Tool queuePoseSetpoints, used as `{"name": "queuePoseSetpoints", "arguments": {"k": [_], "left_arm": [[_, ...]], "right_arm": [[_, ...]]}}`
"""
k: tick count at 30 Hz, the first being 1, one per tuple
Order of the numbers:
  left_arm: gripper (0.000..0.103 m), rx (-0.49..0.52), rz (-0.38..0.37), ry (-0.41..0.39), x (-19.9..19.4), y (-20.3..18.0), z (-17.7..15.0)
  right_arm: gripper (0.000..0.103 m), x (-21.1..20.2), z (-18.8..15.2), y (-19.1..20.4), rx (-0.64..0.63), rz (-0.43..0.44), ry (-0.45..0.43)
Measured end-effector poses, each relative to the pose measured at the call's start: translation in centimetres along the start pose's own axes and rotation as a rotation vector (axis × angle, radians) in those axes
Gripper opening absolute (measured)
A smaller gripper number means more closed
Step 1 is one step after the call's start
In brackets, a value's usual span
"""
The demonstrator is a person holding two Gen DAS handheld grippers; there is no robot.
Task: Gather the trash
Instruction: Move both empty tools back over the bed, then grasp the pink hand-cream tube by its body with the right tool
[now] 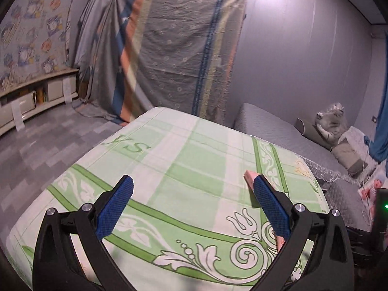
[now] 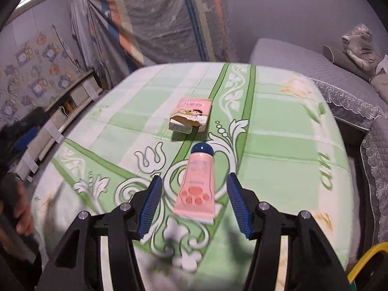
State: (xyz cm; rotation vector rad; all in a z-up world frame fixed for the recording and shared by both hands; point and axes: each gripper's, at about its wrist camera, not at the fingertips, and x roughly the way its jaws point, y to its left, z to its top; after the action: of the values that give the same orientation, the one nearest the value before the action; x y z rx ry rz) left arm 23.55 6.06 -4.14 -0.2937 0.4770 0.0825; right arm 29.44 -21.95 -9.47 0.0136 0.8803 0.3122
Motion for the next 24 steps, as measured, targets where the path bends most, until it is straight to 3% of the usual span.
{"name": "queuePoseSetpoints", "arguments": {"k": [5,13,16,21,24], "left_arm": [[0.095,-0.006,-0.017,0.038,1.2,1.8,-0.2],[0.095,0.029,-0.054,0.093,2.9,0.9,-0.8],[0.095,0.065,-0.051,0.11,3.5,0.1,-1.0],[0.095,0.1,-0.076,0.148,4.5,-1.7,-1.0],[0.095,0.169,-0.09,0.168,5.5,-4.3,-1.0]], "right_arm": [[0.052,4.5,1.2,0.2,-0.003,-0.076,0.073],[0.045,8.2,1.7,-0.4,0.044,-0.096,0.158],[0.035,8.5,1.7,-0.6,0.054,-0.093,0.169],[0.034,7.3,1.9,-0.5,0.05,-0.073,0.13],[0.034,4.7,2.0,-0.8,0.058,-0.019,0.075]]}}
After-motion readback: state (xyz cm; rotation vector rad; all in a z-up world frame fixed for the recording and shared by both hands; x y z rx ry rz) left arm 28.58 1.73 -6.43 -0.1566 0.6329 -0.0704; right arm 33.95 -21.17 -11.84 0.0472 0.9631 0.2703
